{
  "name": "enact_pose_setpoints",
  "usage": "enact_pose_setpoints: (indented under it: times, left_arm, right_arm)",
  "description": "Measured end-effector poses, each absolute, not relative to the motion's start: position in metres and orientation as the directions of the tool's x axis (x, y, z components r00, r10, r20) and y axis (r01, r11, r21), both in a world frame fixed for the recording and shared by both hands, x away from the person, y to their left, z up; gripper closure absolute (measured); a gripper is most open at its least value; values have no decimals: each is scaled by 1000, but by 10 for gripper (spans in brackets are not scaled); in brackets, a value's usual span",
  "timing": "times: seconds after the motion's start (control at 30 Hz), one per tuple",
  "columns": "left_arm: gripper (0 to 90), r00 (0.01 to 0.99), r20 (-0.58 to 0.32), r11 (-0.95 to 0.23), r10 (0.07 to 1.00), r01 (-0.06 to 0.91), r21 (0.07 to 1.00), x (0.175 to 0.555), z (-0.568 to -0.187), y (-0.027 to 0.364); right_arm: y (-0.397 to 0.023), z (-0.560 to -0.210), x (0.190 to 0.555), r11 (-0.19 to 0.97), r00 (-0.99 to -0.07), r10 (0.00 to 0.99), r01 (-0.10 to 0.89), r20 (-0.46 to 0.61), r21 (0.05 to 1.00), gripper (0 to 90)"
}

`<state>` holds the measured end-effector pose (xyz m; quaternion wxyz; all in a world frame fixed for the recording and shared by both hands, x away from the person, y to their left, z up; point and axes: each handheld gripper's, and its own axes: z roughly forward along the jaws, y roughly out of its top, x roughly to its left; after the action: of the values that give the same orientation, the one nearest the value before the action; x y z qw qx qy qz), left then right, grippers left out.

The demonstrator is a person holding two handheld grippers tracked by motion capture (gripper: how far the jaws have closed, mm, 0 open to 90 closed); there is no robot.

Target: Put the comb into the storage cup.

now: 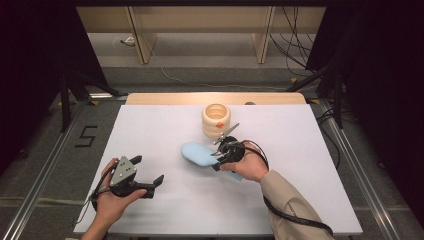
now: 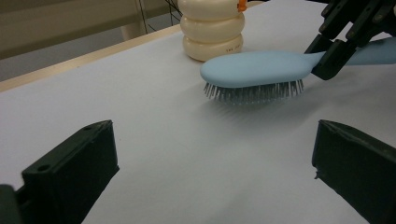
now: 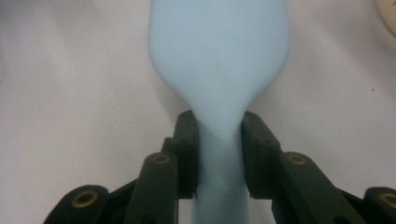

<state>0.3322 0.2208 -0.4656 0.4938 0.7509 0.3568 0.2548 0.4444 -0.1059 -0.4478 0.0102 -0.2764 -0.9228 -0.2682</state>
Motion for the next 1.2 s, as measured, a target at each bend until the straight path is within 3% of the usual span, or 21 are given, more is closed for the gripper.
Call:
enact_pose_setpoints:
  times: [0.43, 0.97, 1.2]
  left_arm:
    - [12, 692, -67, -229, 719, 326, 917, 332, -464, 177]
    - [84, 706, -336, -90, 624, 492, 866, 348, -471, 116]
    - [114, 688, -403, -43, 603, 533, 845, 354, -475, 107]
  right_arm:
    - [-100, -430, 439, 563, -805, 563, 539, 187, 627, 702]
    - [-93, -419, 426, 416, -771, 603, 523, 205, 744, 702]
    - [-89, -419, 422, 400, -766, 613, 512, 193, 760, 702]
